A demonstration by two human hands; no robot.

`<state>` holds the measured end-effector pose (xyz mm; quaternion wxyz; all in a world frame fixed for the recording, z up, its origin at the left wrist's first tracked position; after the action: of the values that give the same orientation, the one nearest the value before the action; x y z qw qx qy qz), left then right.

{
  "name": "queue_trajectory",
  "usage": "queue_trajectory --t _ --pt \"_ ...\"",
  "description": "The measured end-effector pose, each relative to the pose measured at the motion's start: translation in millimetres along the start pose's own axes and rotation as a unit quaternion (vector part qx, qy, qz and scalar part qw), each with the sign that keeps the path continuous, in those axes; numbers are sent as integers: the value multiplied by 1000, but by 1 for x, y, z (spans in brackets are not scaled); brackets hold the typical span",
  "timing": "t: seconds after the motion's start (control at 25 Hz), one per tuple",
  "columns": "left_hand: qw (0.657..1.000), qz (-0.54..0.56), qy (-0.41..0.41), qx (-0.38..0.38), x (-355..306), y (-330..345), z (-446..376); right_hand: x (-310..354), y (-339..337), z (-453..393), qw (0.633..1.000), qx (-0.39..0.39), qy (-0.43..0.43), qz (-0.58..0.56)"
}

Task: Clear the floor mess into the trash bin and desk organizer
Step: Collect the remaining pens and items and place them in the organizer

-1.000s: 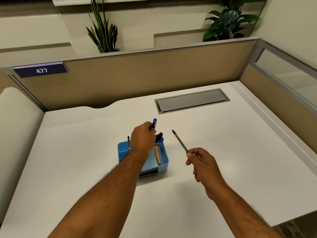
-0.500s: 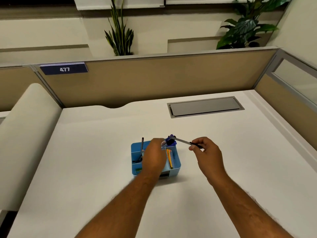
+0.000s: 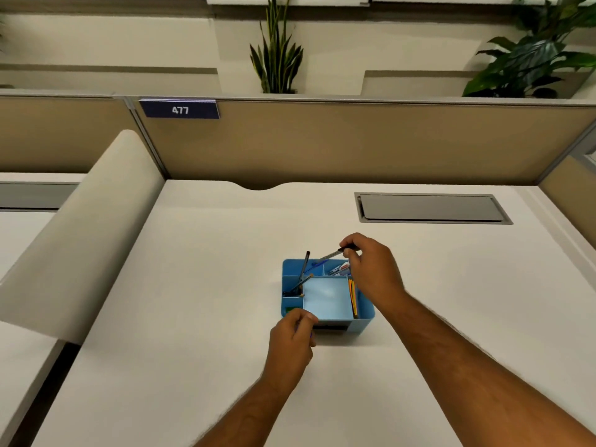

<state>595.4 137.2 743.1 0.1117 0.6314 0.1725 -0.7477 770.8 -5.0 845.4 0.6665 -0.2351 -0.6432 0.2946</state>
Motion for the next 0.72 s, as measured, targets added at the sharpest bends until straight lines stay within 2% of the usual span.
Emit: queue_trajectory --t 0.16,0.28,0.36,0.44,0.48,0.56,0.6,0.64,0.68,0.72 --pt "988 91 -119 -43 8 -15 -3 4 55 -3 989 82 -47 116" --pt "985 126 -118 -25 5 -12 -7 -7 72 -4 974 130 -27 183" --pt "984 165 -74 4 -1 -4 -8 -16 62 -3 985 116 8 127" --pt "982 185 -21 28 -8 4 -8 -34 39 1 989 74 109 -67" --pt "983 179 -7 34 -10 9 -9 -51 31 7 953 67 202 -214" --pt "986 161 -8 38 -12 18 -10 -73 35 28 791 118 367 -475" --pt "985 166 -17 41 -12 22 -10 -75 37 37 719 148 405 -545" --pt "981 186 -30 47 -13 26 -10 -74 36 43 677 167 414 -585" --pt "975 211 -42 56 -14 31 -10 -70 34 46 666 183 406 -599" --pt "969 231 -55 67 -14 35 -9 -66 31 47 670 189 388 -604"
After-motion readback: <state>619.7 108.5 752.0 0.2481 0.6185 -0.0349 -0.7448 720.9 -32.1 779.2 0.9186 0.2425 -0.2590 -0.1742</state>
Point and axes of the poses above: each hand's wrist, its own z-axis away from the middle knuckle, its own y-axis out of the palm, x = y × z, the point moved 8 cm from there along -z, towards the middle knuckle, and after that the axes turned 15 degrees about y, right-handed, at the moved point
